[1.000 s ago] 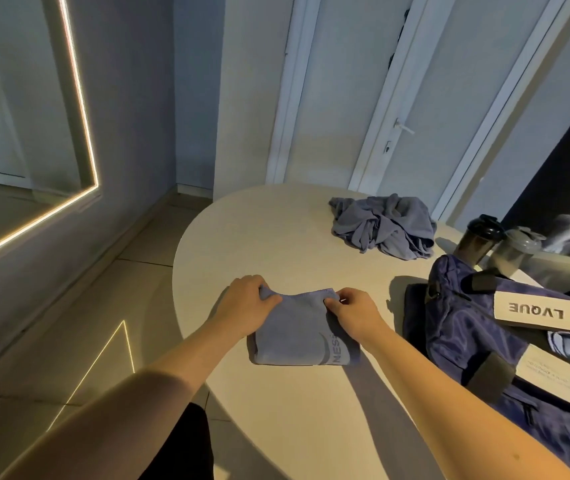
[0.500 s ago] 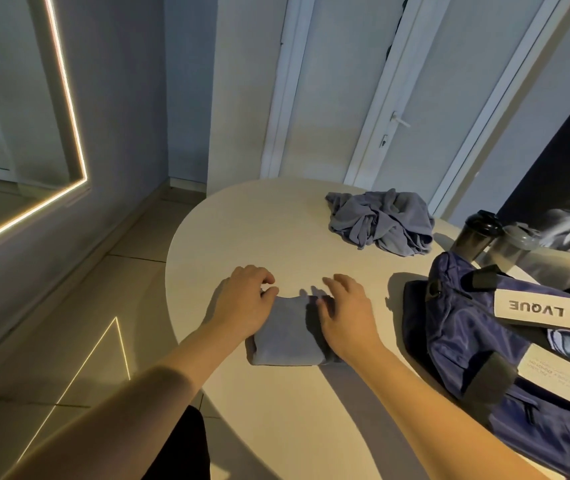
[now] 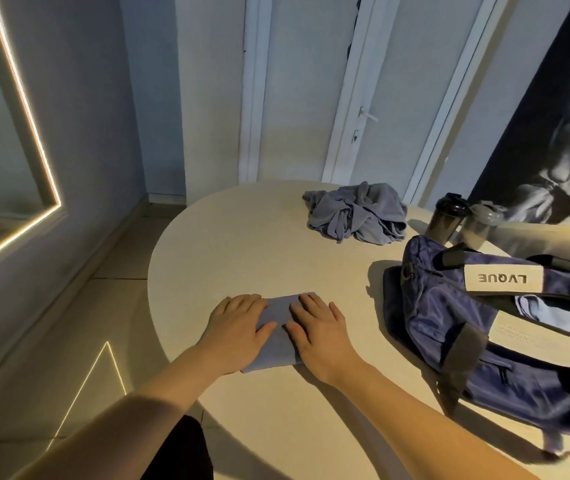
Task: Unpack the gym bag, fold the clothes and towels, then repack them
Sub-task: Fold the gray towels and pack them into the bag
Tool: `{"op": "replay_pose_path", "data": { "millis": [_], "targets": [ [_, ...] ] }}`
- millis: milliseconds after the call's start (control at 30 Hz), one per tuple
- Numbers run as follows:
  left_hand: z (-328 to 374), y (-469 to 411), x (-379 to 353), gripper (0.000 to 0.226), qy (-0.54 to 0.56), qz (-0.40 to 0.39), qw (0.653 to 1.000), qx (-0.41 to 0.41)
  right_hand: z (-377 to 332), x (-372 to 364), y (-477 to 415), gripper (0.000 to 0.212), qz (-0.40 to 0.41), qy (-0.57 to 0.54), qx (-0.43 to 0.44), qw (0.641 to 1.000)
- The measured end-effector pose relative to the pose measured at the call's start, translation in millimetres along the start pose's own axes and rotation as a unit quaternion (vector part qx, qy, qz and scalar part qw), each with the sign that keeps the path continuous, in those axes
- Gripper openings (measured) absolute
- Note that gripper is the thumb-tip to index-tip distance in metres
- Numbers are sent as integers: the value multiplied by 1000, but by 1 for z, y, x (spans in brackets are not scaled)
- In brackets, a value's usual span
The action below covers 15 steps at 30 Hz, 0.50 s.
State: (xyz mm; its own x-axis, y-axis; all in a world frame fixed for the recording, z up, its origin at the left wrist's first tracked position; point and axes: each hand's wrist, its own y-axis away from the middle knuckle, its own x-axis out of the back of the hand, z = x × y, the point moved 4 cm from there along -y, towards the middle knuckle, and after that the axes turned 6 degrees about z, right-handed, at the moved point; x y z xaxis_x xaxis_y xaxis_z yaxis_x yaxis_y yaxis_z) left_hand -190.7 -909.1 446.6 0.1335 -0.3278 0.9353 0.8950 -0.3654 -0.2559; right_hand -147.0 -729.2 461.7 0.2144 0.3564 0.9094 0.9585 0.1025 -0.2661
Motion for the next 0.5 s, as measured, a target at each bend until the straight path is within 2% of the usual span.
{"op": "replay_pose_path", "data": {
  "millis": [67, 133, 200, 300, 333, 400, 500],
  "targets": [
    [1, -4, 8, 53, -6, -28, 999, 15, 0, 17, 10, 49, 76, -12, -21, 997],
    [-4, -10, 14, 50, -4, -59, 997, 54, 2, 34, 24, 38, 113, -29, -72, 991],
    [-7, -15, 20, 60, 21, -75, 991, 107, 6, 44, 37, 39, 72, -55, -139, 986],
    [1, -21, 28, 71, 31, -113, 984, 137, 5, 55, 50, 57, -8, -121, -209, 970],
    [6, -23, 30, 71, 28, -131, 981, 142, 3, 56, 52, 55, -20, -164, -229, 959],
    [10, -28, 33, 68, 41, -173, 971, 162, -2, 57, 55, 36, -41, -251, -263, 931],
    [7, -38, 34, 68, 69, -233, 952, 186, -7, 53, 54, 28, -28, -357, -279, 891]
  ]
}}
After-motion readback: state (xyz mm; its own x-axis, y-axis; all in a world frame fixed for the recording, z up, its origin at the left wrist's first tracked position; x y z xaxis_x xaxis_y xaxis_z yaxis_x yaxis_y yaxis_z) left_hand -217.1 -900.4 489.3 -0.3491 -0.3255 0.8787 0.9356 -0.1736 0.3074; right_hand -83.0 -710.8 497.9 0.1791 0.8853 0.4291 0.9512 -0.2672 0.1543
